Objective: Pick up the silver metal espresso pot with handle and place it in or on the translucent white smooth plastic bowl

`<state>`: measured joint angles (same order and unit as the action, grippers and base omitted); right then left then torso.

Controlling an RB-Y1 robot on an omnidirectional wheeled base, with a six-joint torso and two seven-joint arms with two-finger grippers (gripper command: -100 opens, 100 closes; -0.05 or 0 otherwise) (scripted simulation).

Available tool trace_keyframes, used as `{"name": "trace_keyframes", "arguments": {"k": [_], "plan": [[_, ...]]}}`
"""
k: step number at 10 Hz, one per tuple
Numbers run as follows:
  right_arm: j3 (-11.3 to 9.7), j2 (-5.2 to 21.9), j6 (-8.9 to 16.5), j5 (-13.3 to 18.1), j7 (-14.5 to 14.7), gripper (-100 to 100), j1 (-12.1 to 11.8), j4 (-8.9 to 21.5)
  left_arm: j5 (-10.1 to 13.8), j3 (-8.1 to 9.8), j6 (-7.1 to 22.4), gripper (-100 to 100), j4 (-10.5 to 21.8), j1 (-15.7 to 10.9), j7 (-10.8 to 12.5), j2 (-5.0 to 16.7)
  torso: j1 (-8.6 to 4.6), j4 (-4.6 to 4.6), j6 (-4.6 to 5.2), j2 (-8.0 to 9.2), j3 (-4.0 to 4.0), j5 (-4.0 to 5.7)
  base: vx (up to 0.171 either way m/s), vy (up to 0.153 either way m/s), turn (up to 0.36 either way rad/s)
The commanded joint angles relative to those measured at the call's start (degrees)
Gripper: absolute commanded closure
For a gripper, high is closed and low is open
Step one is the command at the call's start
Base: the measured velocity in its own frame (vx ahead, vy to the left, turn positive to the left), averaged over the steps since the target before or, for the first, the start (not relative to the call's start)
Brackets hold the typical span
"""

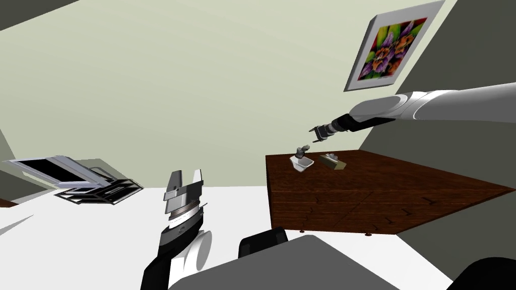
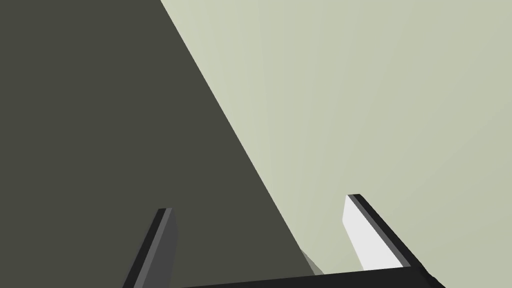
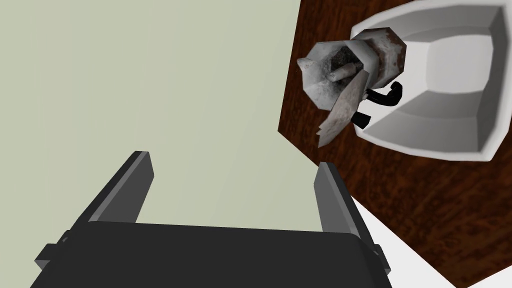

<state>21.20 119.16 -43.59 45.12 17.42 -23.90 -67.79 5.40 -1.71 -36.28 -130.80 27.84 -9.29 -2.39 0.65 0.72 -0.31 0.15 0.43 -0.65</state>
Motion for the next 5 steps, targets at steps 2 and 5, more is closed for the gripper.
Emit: {"name": "trace_keyframes", "arguments": {"k": [2,5], "plan": [[0.0,0.0,0.0,0.0,0.0,0,0.0,0.0,0.0,0.00,0.0,0,0.0,0.0,0.0,0.0,0.04,0.01,0.00,0.03,0.02,-0.01,0.000,0.000,0.000],[0.0,0.0,0.0,0.0,0.0,0,0.0,0.0,0.0,0.00,0.0,0,0.0,0.0,0.0,0.0,0.07,0.02,0.00,0.05,0.03,-0.02,0.000,0.000,0.000]]}}
